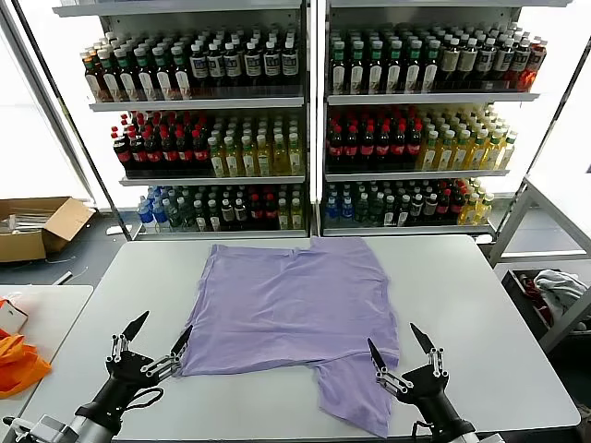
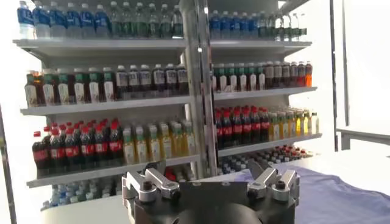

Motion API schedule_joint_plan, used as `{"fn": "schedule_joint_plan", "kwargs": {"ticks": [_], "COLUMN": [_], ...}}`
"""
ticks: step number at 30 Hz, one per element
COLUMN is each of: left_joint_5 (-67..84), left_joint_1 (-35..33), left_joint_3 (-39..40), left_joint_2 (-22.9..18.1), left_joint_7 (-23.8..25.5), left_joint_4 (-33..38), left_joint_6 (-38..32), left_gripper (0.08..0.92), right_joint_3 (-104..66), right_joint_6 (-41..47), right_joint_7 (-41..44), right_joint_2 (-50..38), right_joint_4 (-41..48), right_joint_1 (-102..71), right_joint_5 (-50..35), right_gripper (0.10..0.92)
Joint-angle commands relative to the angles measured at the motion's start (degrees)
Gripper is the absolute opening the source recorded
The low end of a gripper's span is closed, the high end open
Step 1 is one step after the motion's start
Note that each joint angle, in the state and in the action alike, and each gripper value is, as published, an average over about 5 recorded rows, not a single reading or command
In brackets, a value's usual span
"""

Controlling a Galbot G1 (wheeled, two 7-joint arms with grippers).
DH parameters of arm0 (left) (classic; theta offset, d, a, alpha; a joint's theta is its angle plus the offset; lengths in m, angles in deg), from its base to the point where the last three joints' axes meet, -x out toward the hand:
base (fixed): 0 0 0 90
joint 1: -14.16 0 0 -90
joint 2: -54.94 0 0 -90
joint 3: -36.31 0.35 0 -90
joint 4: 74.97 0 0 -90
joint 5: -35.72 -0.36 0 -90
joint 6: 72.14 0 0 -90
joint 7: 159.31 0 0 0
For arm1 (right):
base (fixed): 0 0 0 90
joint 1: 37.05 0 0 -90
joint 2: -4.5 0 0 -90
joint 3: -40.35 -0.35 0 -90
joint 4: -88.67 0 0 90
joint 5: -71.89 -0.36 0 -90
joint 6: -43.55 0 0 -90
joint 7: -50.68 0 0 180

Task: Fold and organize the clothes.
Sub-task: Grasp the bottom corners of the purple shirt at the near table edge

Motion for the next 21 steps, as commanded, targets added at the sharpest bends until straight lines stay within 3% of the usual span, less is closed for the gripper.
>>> {"fn": "schedule_joint_plan", "kwargs": {"ticks": [1,8,14,21], "left_joint_5": [-0.31,-0.88,-0.86,2.08], "left_joint_1": [-0.11,1.19,1.10,0.94], "left_joint_3": [3.59,5.12,6.29,6.66], "left_joint_2": [1.61,2.87,4.83,7.14], "left_joint_7": [-3.62,-7.71,-12.87,-17.26], "left_joint_4": [-2.91,-5.34,-5.11,-6.85], "left_joint_6": [3.82,9.15,17.11,21.75], "left_gripper": [0.823,0.823,0.823,0.822], "right_joint_3": [0.26,2.69,5.06,7.33], "right_joint_6": [4.81,10.16,11.40,11.47], "right_joint_7": [-2.25,-4.83,-7.16,-9.98], "right_joint_2": [-2.82,-3.09,-1.72,-1.06], "right_joint_4": [-0.21,-2.02,-1.60,-0.87], "right_joint_1": [-0.77,-5.62,-6.67,-8.07], "right_joint_5": [1.09,-0.11,-0.08,-0.37], "right_gripper": [0.823,0.823,0.823,0.823]}}
